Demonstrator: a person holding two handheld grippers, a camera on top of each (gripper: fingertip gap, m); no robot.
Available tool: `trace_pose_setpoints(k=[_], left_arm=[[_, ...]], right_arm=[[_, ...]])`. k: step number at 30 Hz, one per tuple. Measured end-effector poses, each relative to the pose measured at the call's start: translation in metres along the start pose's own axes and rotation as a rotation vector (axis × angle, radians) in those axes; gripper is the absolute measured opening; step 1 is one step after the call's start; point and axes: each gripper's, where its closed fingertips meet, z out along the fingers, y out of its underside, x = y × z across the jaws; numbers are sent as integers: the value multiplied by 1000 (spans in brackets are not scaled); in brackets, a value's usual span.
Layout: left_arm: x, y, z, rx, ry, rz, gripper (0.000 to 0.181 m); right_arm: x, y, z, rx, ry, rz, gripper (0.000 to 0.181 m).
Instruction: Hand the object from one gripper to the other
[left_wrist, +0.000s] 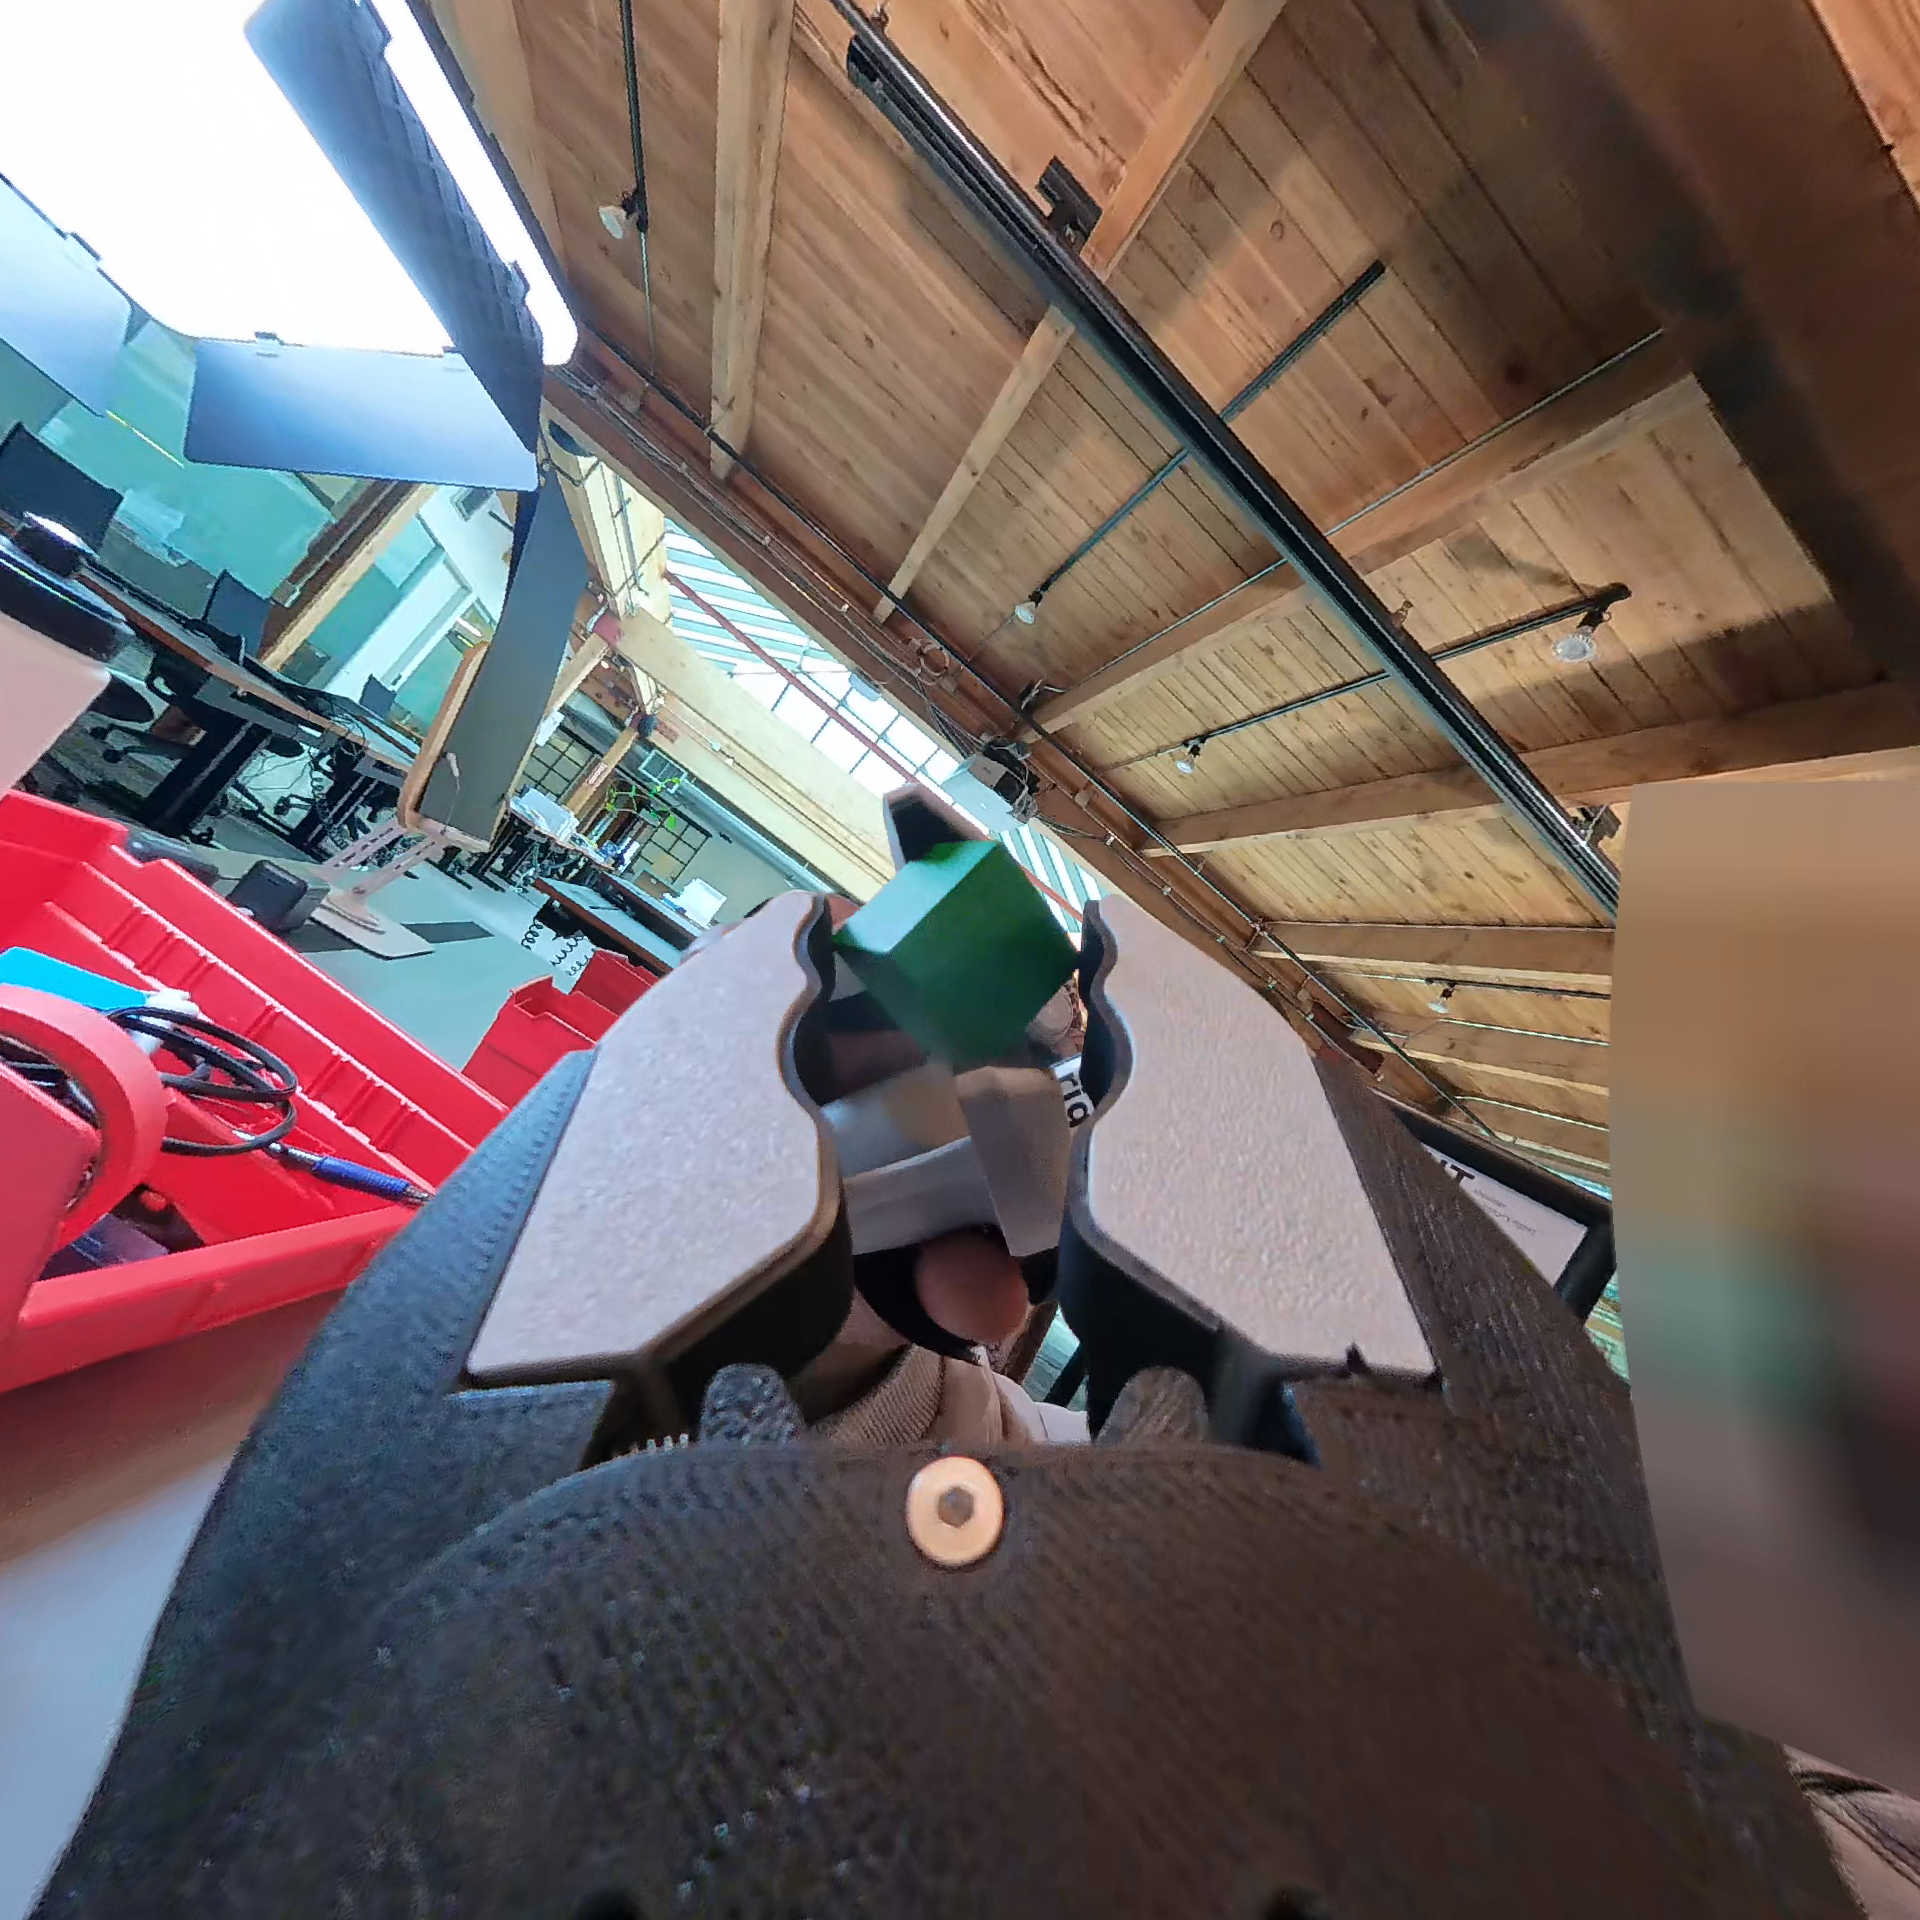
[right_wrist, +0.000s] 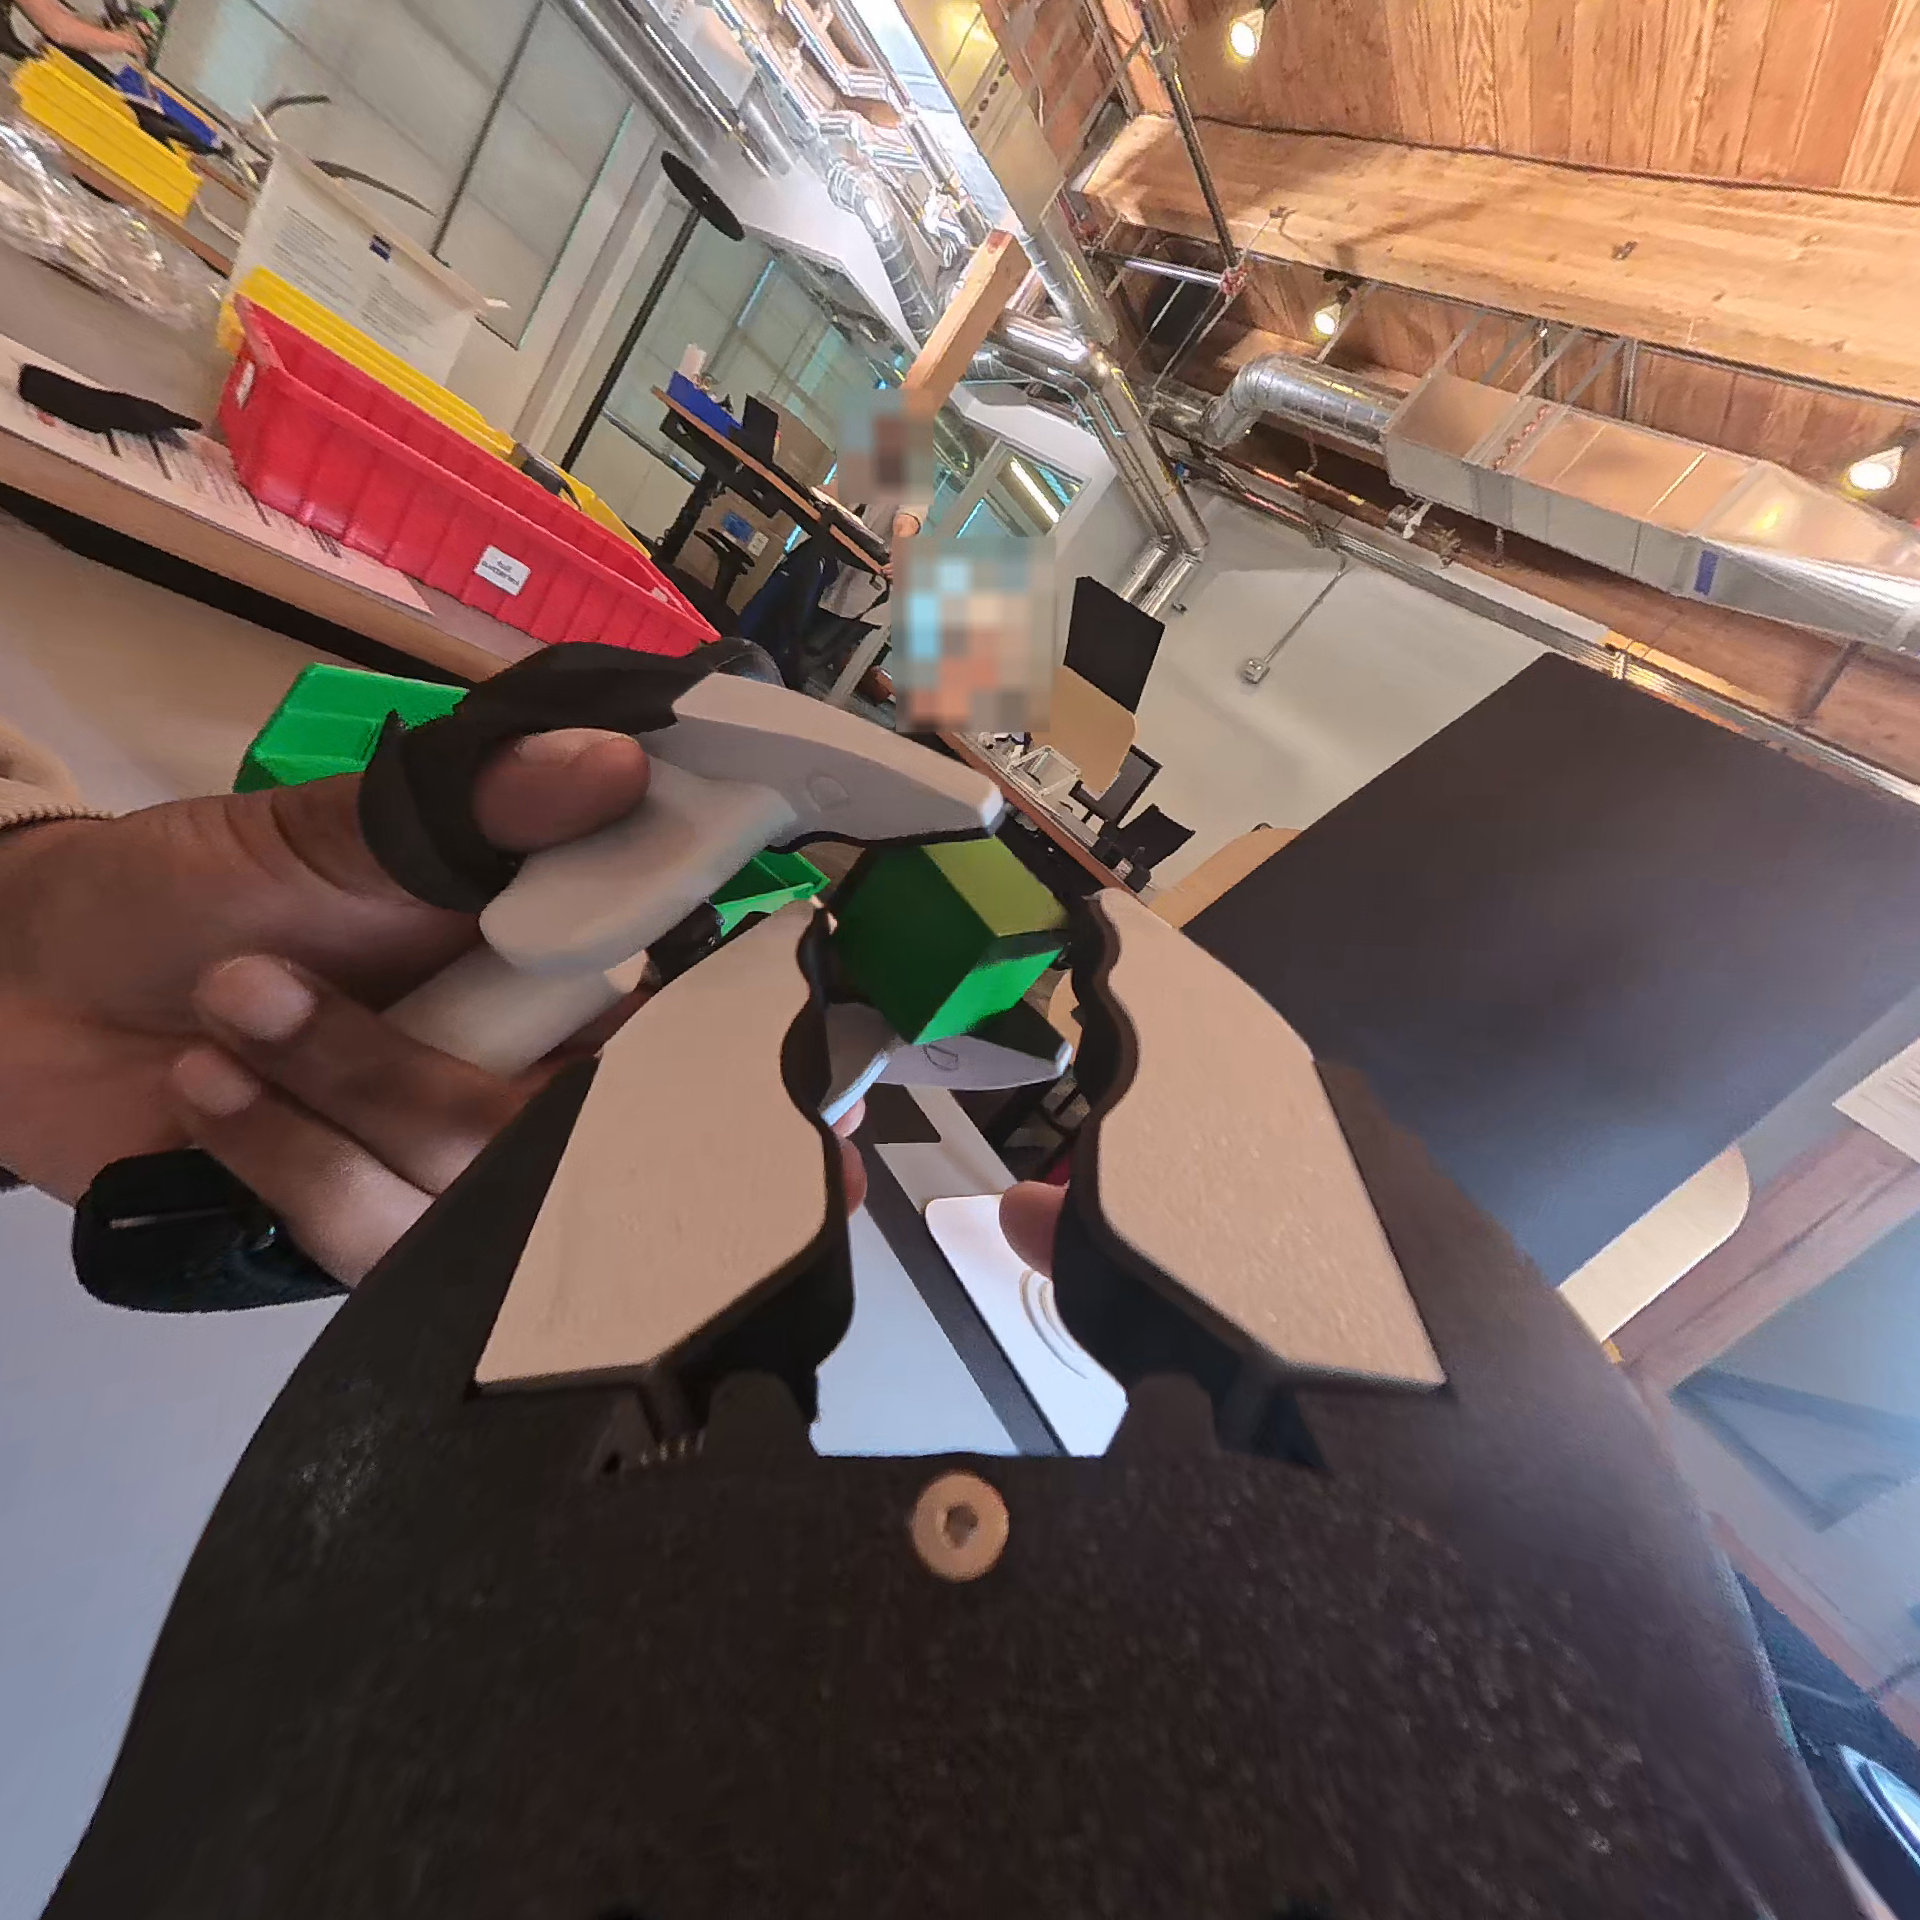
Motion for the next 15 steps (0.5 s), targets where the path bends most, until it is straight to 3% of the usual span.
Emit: trace_pose_setpoints(k=[7, 15], left_arm=[[1, 2, 1, -38, -13, 67, 46], [16, -12, -6, -259, -127, 759, 59]], right_arm=[[0, 0, -3, -13, -41, -14, 44], [26, 1, -15, -9, -179, 336, 44]])
